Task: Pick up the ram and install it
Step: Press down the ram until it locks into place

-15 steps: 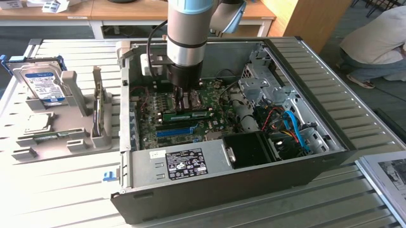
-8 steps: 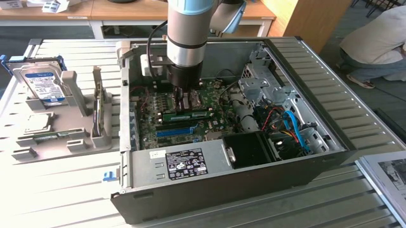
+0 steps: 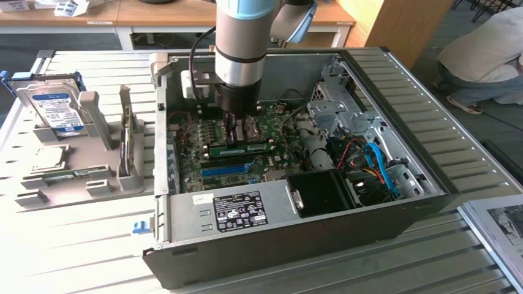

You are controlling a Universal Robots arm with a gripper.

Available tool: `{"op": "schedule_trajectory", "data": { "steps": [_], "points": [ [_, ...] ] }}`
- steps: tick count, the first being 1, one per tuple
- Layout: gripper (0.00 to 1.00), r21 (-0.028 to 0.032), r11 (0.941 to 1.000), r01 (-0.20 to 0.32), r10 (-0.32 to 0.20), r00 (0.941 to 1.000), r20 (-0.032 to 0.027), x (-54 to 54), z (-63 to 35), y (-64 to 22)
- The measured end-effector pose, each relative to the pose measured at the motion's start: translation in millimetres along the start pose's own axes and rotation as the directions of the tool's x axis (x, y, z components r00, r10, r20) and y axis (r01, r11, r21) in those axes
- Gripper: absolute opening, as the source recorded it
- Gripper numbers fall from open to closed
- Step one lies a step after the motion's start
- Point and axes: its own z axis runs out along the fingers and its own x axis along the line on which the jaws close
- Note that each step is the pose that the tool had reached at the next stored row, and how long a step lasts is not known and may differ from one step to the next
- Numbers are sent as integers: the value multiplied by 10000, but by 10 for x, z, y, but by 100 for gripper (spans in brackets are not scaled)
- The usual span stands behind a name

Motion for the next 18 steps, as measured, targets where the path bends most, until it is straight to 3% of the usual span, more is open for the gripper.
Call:
{"op": "schedule_trajectory", "data": {
  "steps": [18],
  "points": [
    [10,32,10000,1,-1,10000,4,2,14,11]
  ]
}}
